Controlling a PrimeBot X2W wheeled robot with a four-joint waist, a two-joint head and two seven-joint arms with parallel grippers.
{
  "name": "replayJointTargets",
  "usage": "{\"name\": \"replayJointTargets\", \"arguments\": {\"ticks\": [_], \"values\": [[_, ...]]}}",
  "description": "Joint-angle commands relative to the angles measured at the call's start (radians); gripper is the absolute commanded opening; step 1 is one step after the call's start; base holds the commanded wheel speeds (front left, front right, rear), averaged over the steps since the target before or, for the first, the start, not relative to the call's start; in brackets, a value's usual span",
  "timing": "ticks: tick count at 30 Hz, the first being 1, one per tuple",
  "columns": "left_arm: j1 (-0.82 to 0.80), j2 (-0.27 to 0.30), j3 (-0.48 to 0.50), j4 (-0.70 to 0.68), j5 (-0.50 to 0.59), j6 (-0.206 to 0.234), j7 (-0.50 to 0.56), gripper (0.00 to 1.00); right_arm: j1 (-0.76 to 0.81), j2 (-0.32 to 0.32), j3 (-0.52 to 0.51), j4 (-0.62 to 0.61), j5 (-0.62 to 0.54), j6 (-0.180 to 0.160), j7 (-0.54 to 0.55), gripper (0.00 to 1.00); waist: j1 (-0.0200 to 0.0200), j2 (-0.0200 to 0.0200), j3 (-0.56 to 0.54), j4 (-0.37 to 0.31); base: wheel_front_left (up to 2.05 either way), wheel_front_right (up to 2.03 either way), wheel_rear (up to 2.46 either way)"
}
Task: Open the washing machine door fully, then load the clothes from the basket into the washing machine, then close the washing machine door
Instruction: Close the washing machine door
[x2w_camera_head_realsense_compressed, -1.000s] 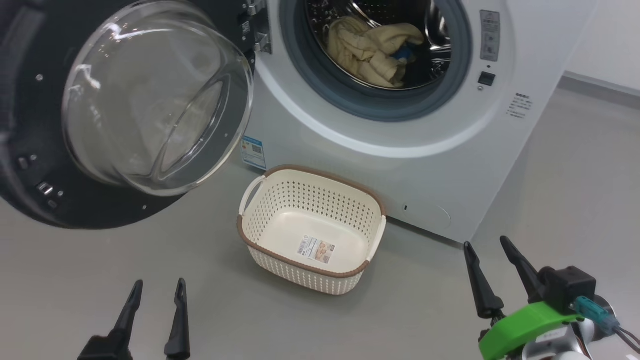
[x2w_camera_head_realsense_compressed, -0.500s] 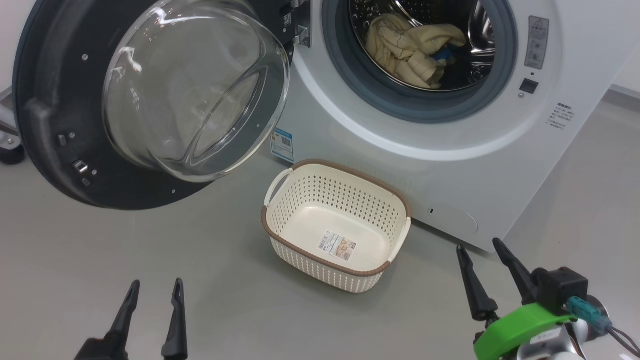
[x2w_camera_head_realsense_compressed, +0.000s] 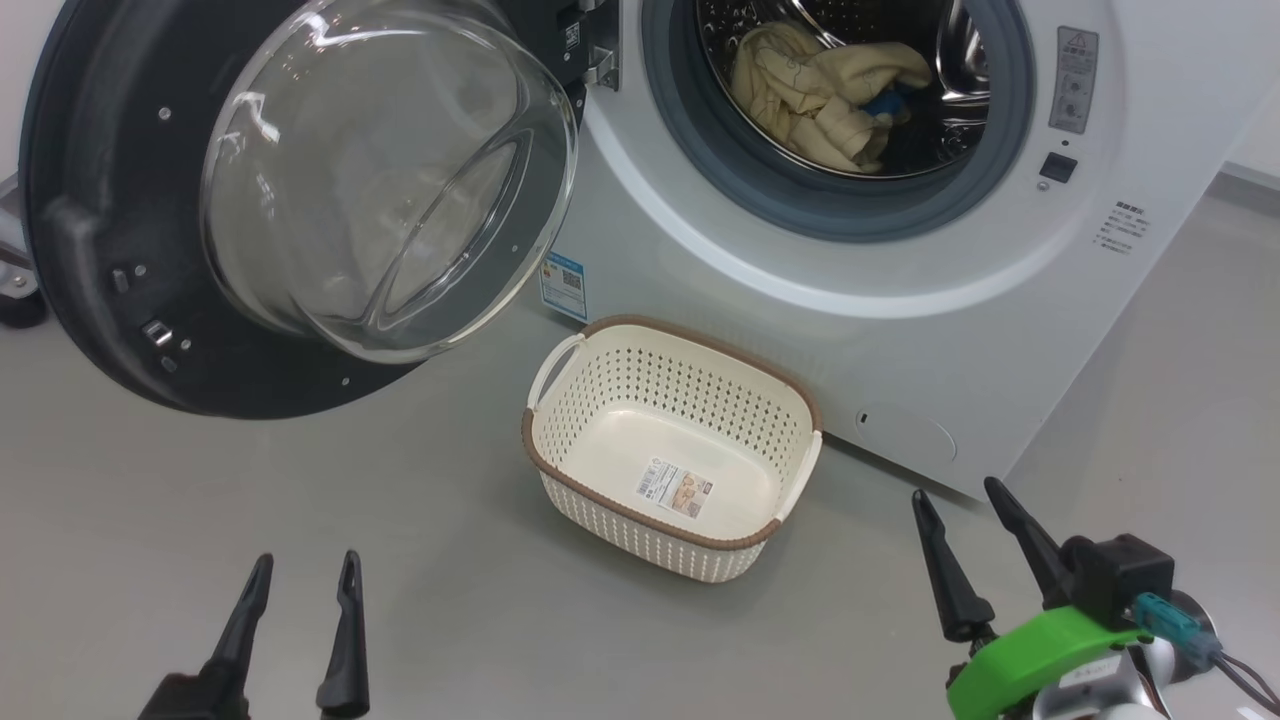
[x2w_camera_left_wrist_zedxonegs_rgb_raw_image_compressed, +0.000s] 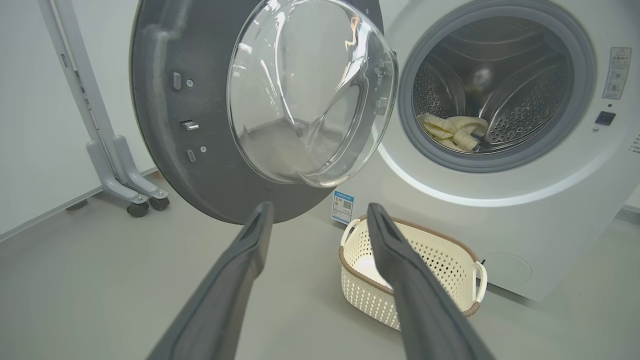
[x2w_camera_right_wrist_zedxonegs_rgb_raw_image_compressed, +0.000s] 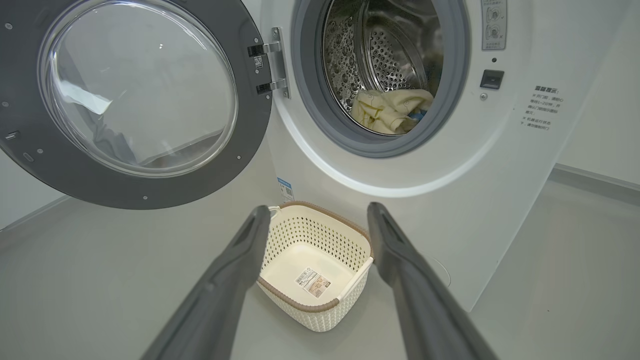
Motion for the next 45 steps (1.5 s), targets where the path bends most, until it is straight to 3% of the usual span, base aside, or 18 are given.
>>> {"name": "replayJointTargets", "arguments": {"ticks": [1,3,4,5,6,7,17,23,33,40,45], "values": [[-0.046,0.023,0.048,-0.045,-0.003,0.072,-0.004,1.00,-0.049,-0.009,0.016,-0.031,0.002,0.000,-0.004,1.00,0.0000,-0.0001,0.000,0.000,0.00,0.00,0.00],[-0.050,0.024,0.048,-0.057,-0.003,0.071,-0.007,1.00,-0.047,-0.009,0.015,-0.031,0.003,0.000,-0.005,1.00,0.0000,-0.0001,-0.001,0.000,0.00,0.00,0.00],[-0.051,0.025,0.049,-0.065,-0.004,0.069,-0.009,0.87,-0.046,-0.009,0.014,-0.031,0.004,0.000,-0.005,1.00,0.0000,-0.0001,-0.001,0.000,0.00,0.00,0.00],[-0.054,0.029,0.051,-0.072,-0.002,0.069,-0.010,0.38,-0.046,-0.009,0.013,-0.032,0.004,0.000,-0.005,1.00,0.0000,-0.0001,-0.001,0.000,0.00,0.00,0.00],[-0.058,0.033,0.053,-0.080,-0.002,0.067,-0.011,0.11,-0.045,-0.009,0.012,-0.032,0.004,0.000,-0.005,1.00,0.0000,-0.0001,-0.001,0.000,0.00,0.00,0.00],[-0.063,0.035,0.056,-0.092,-0.005,0.062,-0.014,0.00,-0.045,-0.009,0.012,-0.032,0.003,0.000,-0.005,1.00,0.0000,-0.0001,-0.001,0.000,0.00,0.00,0.00],[-0.218,0.079,0.149,-0.300,-0.104,-0.038,-0.035,0.00,-0.050,-0.009,0.015,-0.035,0.001,0.000,0.001,1.00,0.0000,-0.0001,-0.001,0.001,0.00,0.00,0.00],[-0.472,0.159,0.265,-0.329,-0.264,-0.138,0.021,0.00,-0.044,-0.009,0.017,-0.034,0.003,0.000,-0.002,1.00,0.0000,-0.0001,-0.008,-0.007,0.00,0.00,0.00],[-0.759,0.193,0.440,0.114,-0.624,-0.257,0.120,0.00,-0.053,-0.009,0.049,-0.023,0.005,0.000,-0.003,1.00,0.0000,-0.0001,-0.005,-0.074,0.00,0.00,0.00],[-0.878,0.184,0.560,0.441,-0.854,-0.282,0.216,0.00,-0.063,-0.012,0.061,-0.030,-0.008,0.000,0.008,1.00,0.0000,-0.0001,0.014,-0.119,0.00,0.00,0.00],[-0.905,0.211,0.625,0.628,-0.946,-0.289,0.277,0.00,-0.074,-0.029,0.078,-0.039,-0.010,0.000,0.021,1.00,0.0000,-0.0001,0.032,-0.150,0.00,0.00,0.00]]}}
